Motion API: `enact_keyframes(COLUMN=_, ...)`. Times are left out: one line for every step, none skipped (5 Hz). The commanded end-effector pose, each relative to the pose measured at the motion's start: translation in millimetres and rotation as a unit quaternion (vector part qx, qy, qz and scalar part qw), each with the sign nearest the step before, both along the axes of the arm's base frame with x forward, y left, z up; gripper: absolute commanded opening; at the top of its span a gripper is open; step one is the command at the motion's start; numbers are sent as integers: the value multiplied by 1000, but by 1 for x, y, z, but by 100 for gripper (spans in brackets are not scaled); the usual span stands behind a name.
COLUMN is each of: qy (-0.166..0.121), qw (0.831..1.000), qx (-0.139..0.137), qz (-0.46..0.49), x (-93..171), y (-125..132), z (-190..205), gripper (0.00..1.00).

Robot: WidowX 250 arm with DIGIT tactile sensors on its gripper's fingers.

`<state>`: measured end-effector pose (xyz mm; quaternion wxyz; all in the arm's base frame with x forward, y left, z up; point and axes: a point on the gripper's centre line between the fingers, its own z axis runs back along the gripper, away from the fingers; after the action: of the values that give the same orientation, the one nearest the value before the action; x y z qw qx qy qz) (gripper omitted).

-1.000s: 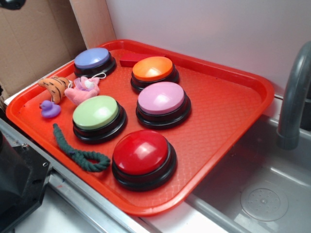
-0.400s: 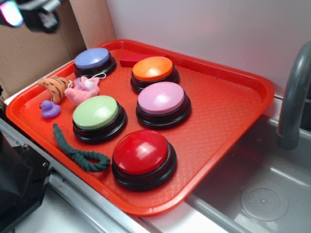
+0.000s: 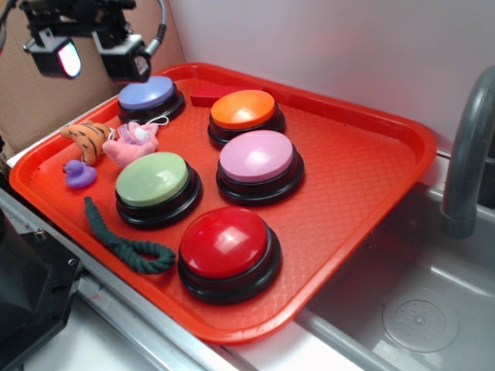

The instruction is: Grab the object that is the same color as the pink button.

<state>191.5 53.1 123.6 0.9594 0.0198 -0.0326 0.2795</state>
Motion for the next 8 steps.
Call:
enact_keyframes(qy=-20, qw=997, qx=11, qz=78, x=8, y=39, z=-51, gripper=100)
enact_keyframes(qy=-6, qw=995, qx=22, qz=93, x=10, y=42, z=-73, gripper=100)
enact_keyframes(qy=-11, qw=997, qx=2, qz=83, x=15, y=42, z=-96, gripper=100)
enact_keyframes(qy=-8, qw=997, qx=-8, qz=77, x=17, y=40, z=-103, gripper=100)
enact_keyframes(qy=-18, qw=996, qx=-10, qz=85, x=16, y=38, z=-109, gripper=100)
enact_keyframes(qy=-18, qw=996, qx=-4, qz=84, x=14, y=38, z=-103, gripper=0)
enact_keyframes(qy=-10, qw=999, qx=2, qz=34, x=14, y=37, z=-79, gripper=0)
enact_keyframes(qy=10, qw=999, qx=23, qz=-29, x=17, y=33, z=-46, gripper=0)
